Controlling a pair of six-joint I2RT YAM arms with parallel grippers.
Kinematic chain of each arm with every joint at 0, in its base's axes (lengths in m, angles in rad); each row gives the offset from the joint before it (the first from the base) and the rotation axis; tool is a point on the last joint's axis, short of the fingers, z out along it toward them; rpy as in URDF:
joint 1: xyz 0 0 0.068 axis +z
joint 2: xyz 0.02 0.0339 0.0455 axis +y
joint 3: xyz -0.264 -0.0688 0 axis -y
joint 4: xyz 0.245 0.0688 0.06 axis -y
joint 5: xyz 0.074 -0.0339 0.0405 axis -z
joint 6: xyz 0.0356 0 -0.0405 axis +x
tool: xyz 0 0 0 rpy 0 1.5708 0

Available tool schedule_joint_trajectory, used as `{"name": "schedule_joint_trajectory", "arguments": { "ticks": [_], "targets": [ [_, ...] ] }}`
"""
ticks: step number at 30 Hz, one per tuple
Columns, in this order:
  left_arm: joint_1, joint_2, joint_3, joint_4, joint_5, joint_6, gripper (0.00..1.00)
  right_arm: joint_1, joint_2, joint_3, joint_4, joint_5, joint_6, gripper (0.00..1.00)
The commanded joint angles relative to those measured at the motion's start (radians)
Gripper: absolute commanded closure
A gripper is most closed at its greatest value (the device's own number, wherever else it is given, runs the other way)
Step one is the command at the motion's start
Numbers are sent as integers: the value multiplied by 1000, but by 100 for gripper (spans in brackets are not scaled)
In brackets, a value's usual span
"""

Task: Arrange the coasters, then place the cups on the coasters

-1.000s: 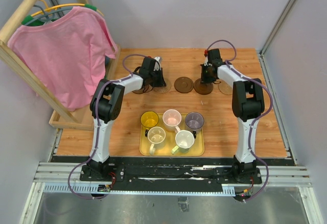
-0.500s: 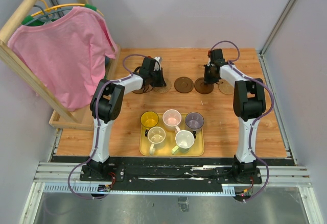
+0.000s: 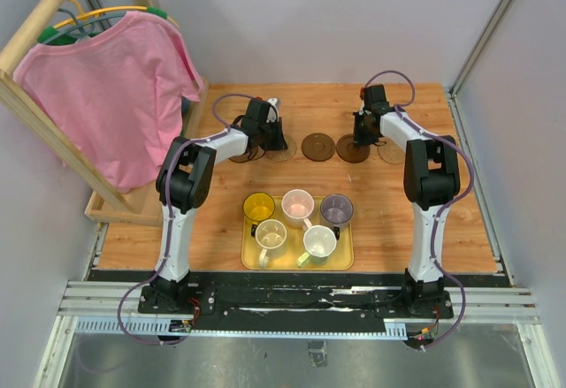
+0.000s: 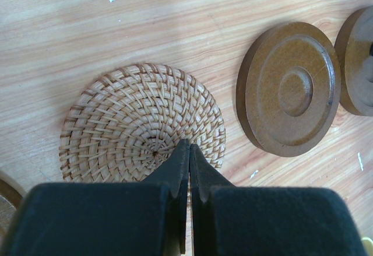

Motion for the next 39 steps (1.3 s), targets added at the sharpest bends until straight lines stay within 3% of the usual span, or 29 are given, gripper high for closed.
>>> {"name": "schedule_joint_trajectory", "arguments": {
  "ticks": [1,31,39],
  "targets": [
    [4,28,19,-35,-19,14,99,-33,-8,-6,-58,57,-13,99],
    [9,18,16,-34,-29,12,100,-38,-65,-40,-50,83,-14,99],
    [16,18,38,-43,-33,15,99,-38,-85,-43,-33,25,-26,99]
  ]
}}
